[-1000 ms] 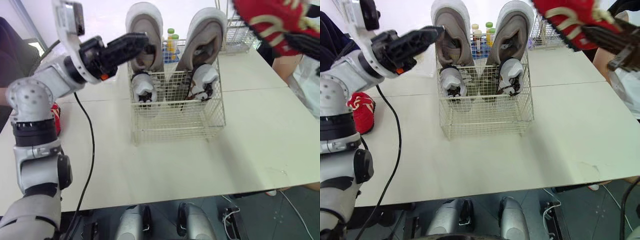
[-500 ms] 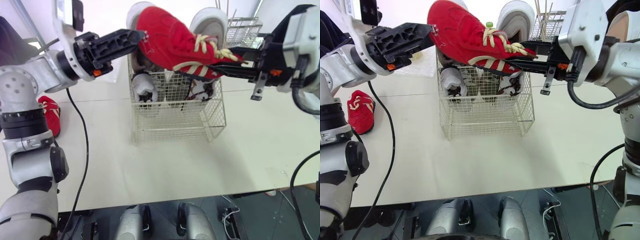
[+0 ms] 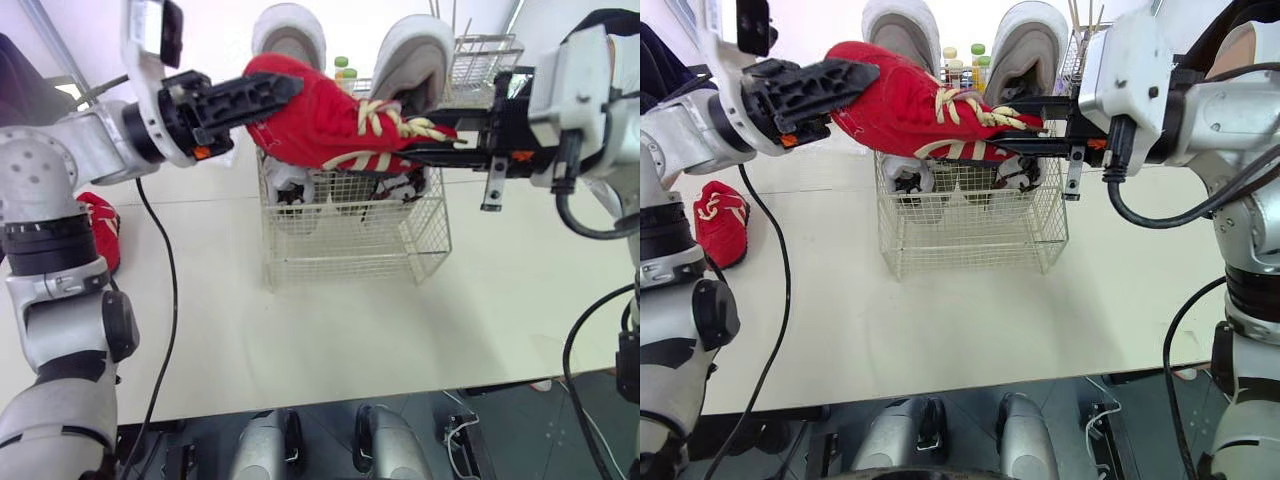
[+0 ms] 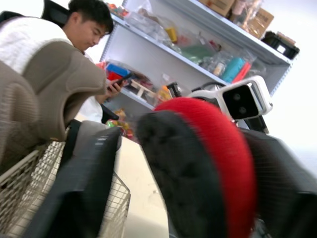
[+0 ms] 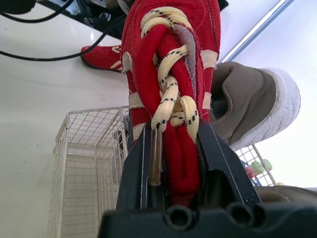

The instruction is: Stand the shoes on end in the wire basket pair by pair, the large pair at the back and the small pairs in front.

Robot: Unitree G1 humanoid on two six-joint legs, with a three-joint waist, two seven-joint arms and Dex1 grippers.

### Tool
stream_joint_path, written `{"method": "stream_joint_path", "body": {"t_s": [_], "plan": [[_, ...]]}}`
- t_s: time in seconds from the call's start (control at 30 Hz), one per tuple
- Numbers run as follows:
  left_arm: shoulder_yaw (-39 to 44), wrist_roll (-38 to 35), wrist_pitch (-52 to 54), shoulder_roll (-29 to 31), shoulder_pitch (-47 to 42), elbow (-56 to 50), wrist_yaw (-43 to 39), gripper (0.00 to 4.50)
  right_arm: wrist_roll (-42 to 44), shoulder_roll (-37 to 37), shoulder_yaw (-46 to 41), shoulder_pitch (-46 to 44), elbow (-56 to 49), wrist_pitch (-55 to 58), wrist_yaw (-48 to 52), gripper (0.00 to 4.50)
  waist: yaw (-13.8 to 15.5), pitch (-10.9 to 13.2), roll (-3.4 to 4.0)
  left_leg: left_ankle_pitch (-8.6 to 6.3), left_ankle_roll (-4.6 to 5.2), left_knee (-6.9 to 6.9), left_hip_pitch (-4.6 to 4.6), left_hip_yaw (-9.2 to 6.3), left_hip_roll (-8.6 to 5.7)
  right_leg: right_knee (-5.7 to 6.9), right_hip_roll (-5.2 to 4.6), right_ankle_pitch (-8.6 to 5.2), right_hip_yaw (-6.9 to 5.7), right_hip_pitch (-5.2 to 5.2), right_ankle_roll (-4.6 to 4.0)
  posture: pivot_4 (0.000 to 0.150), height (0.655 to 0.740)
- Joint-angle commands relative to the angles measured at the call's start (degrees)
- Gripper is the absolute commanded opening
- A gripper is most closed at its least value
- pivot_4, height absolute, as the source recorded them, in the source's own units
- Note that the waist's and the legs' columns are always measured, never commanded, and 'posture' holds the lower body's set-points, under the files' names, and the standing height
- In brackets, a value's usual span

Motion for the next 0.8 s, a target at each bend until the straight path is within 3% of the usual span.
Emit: {"method": "stream_joint_path", "body": {"t_s": [0.03, 0.13, 0.37, 0.67, 0.8], "plan": [[0.1, -0.8, 1.2, 0.4, 0.4, -2.2, -1.6, 1.57, -0.4, 0.1, -1.5, -2.9, -0.9, -0.7, 0.2, 0.14, -0.1, 0.0, 0.00, 0.00, 0.00, 0.00, 0.01, 0.00, 0.00, 0.00, 0.00, 0.00, 0.00, 0.00, 0.00, 0.150, 0.7400], [0.3, -0.7, 1.3, 0.0, 0.7, -2.4, -1.7, 0.41, -1.1, -0.1, -1.7, -3.3, -0.5, -0.6, 0.4, 0.14, -0.1, 0.0, 0.00, 0.01, -0.01, 0.00, 0.01, 0.00, 0.00, 0.01, 0.01, 0.00, 0.00, 0.00, 0.00, 0.150, 0.7400], [2.8, -1.7, 0.4, -2.2, 1.4, -1.6, 1.6, 0.30, 1.0, -1.6, -4.9, -4.2, -0.9, 5.7, -2.2, 0.14, 0.0, 0.0, 0.00, 0.01, -0.01, 0.00, 0.01, 0.00, 0.01, 0.01, 0.00, 0.00, 0.00, 0.00, 0.00, 0.150, 0.7400], [10.3, -6.8, -2.9, -7.3, 2.4, -0.1, 11.1, 0.30, 24.3, -7.9, -22.6, -1.8, -0.7, 32.9, -8.7, 4.47, 0.4, 0.0, -0.03, 0.00, 0.00, 0.01, 0.03, -0.04, 0.03, 0.03, -0.02, 0.01, 0.01, 0.02, -0.02, 0.150, 0.7400], [13.2, -10.2, -6.3, -10.6, 3.2, -0.8, 15.5, 0.30, 37.1, -3.9, -34.0, 2.9, 1.8, 42.0, -21.5, 4.47, 0.4, -0.1, -0.19, 0.00, 0.00, 0.02, 0.06, -0.07, 0.03, 0.02, -0.05, 0.02, 0.00, 0.09, -0.03, 0.150, 0.7400]]}}
